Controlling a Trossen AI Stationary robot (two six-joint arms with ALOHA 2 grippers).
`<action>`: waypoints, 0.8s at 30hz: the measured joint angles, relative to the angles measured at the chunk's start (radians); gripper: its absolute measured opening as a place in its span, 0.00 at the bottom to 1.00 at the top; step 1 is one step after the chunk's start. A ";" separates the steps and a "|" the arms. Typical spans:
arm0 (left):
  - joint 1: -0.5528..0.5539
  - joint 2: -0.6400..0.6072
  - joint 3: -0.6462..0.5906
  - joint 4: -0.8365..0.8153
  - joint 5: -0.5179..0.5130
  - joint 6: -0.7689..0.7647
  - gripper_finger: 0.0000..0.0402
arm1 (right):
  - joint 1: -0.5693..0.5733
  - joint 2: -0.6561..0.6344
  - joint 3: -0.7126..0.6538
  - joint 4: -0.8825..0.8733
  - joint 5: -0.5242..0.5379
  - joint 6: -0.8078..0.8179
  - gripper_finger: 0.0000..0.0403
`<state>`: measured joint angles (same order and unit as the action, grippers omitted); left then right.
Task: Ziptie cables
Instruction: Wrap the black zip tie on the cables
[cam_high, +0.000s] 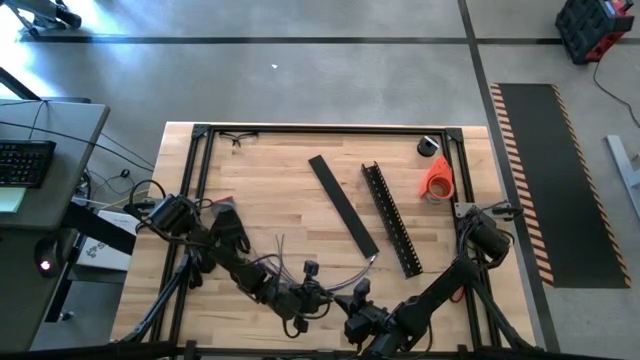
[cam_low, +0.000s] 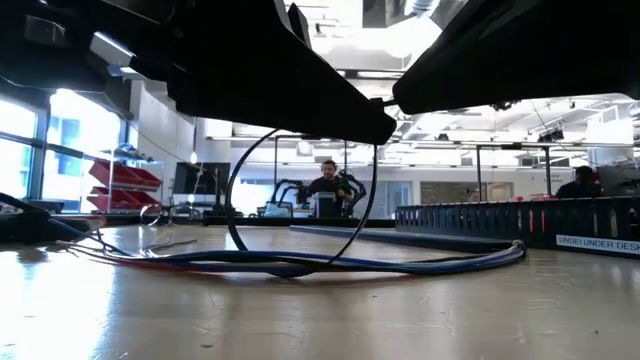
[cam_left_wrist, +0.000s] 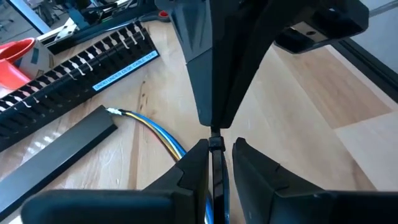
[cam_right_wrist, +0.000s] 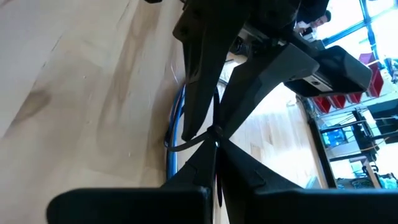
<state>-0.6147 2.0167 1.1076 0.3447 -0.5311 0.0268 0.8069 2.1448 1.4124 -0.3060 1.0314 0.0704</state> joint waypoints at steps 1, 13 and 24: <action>-0.001 0.000 0.000 0.000 -0.001 0.000 0.13 | 0.000 0.000 0.000 0.000 -0.004 0.000 0.00; -0.001 -0.006 0.000 0.013 0.025 0.000 0.12 | -0.001 0.002 0.000 0.001 -0.033 0.016 0.00; -0.002 -0.006 0.000 -0.008 -0.016 -0.001 0.02 | 0.005 0.003 0.000 -0.004 -0.052 0.073 0.00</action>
<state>-0.6167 2.0109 1.1072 0.3364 -0.5472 0.0259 0.8115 2.1483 1.4124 -0.3096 0.9790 0.1437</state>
